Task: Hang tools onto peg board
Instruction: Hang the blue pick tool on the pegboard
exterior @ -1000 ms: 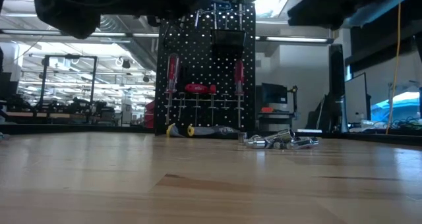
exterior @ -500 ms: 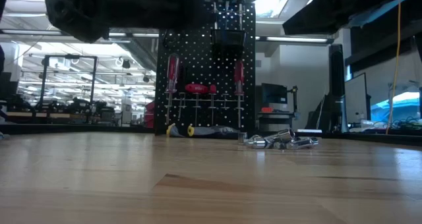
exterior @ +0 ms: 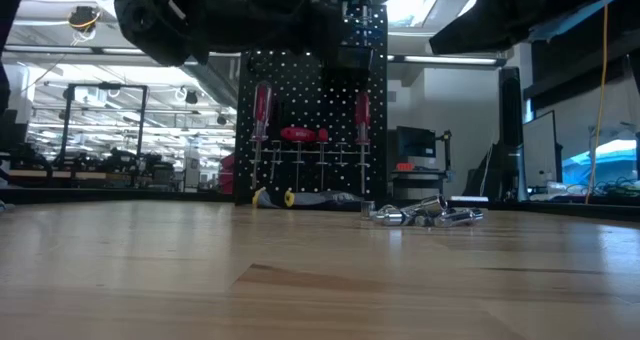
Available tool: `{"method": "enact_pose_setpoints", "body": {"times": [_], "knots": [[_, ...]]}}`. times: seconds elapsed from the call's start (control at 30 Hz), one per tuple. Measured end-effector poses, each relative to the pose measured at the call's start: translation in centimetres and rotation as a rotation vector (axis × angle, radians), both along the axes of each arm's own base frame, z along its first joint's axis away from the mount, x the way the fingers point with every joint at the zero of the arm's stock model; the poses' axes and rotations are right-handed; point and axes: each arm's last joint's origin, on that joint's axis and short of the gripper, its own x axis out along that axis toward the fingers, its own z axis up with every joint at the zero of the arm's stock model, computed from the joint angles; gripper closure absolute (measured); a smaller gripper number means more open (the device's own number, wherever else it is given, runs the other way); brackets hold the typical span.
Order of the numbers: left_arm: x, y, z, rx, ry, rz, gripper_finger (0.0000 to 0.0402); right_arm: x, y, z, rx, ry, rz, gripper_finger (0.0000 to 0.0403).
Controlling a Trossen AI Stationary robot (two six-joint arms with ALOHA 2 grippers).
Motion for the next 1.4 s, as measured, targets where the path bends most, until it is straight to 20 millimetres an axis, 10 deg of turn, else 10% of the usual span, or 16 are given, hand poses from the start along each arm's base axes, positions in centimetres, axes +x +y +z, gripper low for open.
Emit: {"method": "enact_pose_setpoints", "body": {"times": [0.53, 1.07, 1.4], "knots": [[0.4, 2.3, -0.3, 0.122, 0.0, 0.027, 0.0398, -0.1, 0.0, -0.2, -0.006, 0.02, -0.001, 0.0205], [-3.8, -1.2, -4.7, -0.175, -0.096, 0.04, 0.0398, -0.1, 0.0, -0.4, 0.003, 0.024, -0.005, 0.0205], [-3.8, 2.9, -4.5, -0.362, -0.255, 0.123, 0.0395, 0.0, 0.0, -0.1, 0.015, -0.012, -0.005, 0.0205]]}}
